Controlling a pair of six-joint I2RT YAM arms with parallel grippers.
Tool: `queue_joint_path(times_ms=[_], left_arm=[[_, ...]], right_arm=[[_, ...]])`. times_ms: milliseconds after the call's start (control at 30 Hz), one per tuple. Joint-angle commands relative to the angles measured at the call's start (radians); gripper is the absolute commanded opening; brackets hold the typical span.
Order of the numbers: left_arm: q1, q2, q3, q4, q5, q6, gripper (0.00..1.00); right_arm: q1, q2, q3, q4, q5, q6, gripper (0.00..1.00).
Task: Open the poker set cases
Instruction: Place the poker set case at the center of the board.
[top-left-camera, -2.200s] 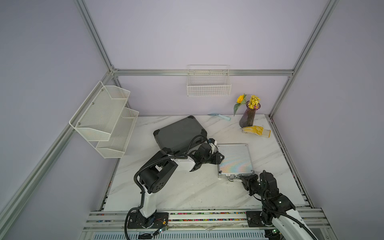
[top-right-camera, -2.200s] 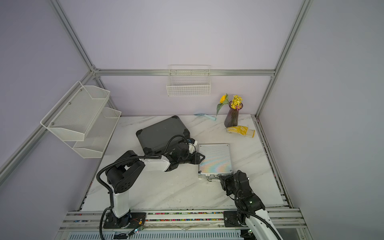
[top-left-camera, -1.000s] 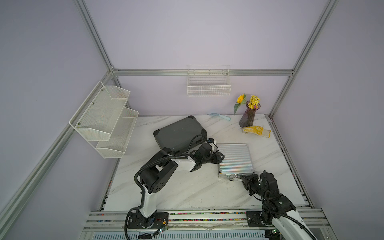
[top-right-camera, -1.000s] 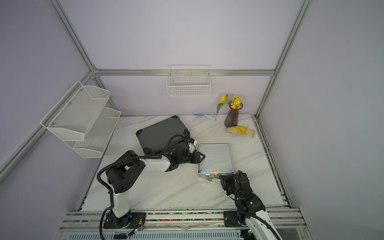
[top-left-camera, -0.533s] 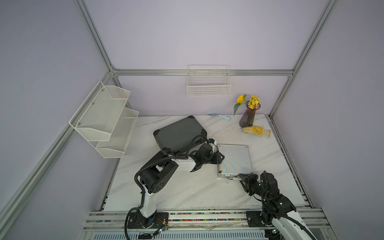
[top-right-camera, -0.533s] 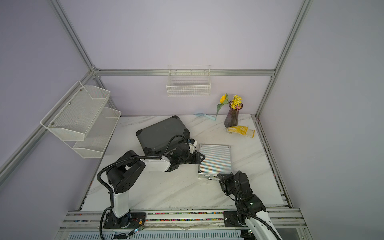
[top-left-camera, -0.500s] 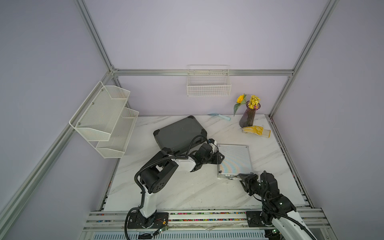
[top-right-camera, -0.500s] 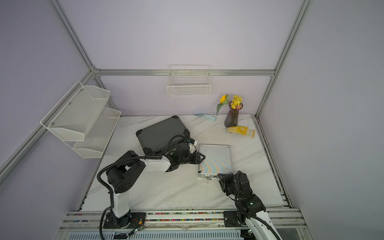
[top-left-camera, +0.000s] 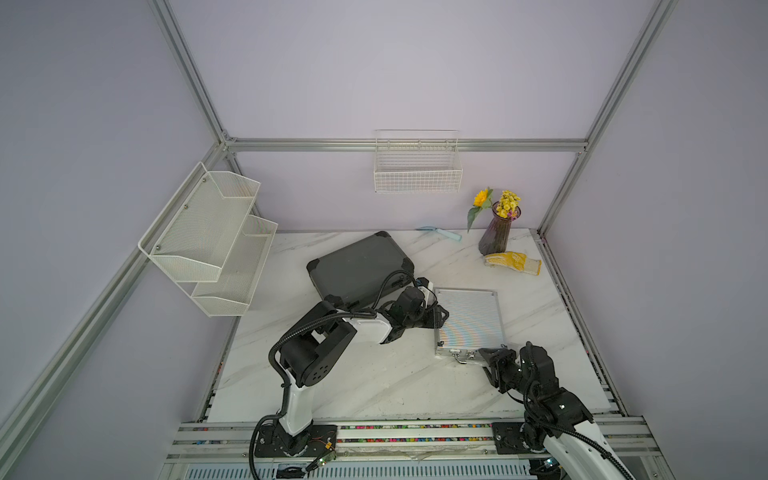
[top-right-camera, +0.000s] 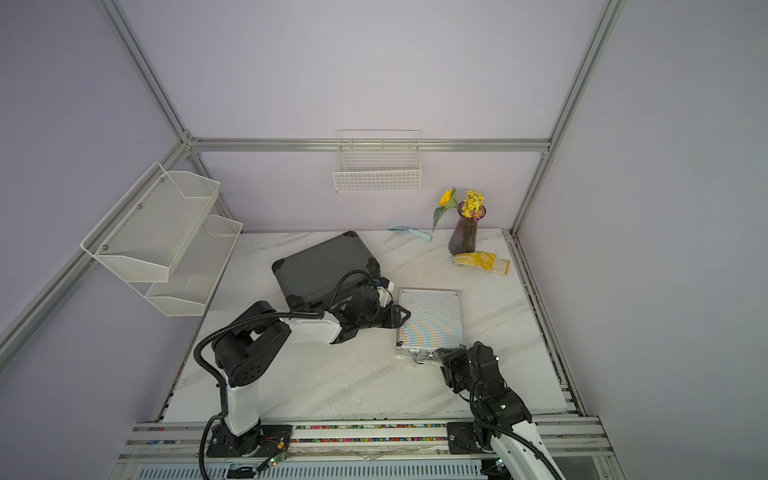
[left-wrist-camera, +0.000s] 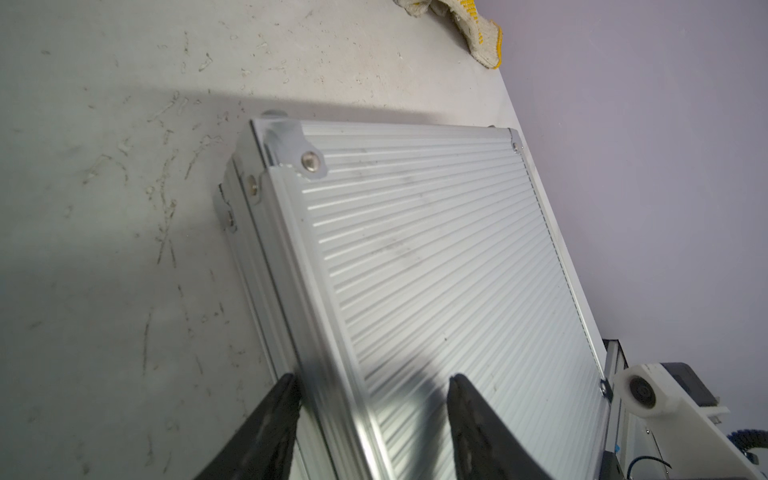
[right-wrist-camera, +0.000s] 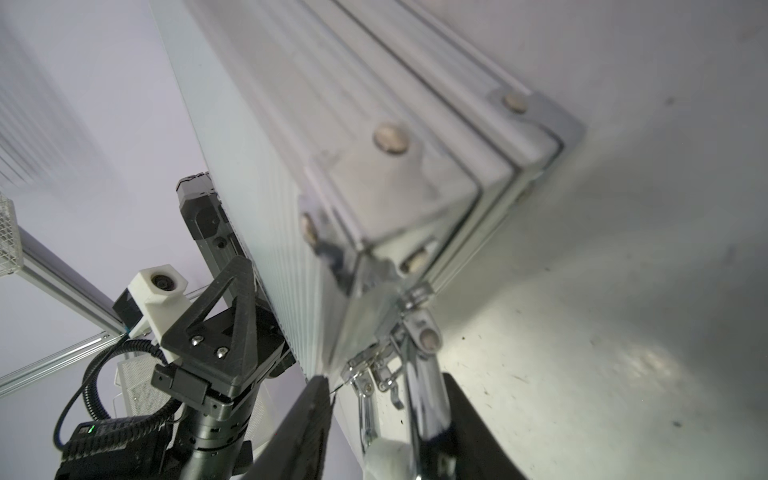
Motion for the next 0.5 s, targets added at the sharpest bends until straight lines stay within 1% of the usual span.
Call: queue_joint_path(times_ms=[0,333,467], left_arm=[[-0.007,-0.085,-0.030,0.021,0.020,0.002,0.58],[-0.006,-0.094,-0.027,0.022,0.031,0.011,0.59],[-0.005,-0.091,-0.028,0.024,0.041,0.011,0.56]], right_arm=[[0.003,0.020,0.037,-0.021,0.034,0.060,0.52],[0.003,0.069,0.060,0.055,0.021,0.068,0.52],[0.005,0.066,0.072,0.059,0.020,0.080,0.52]])
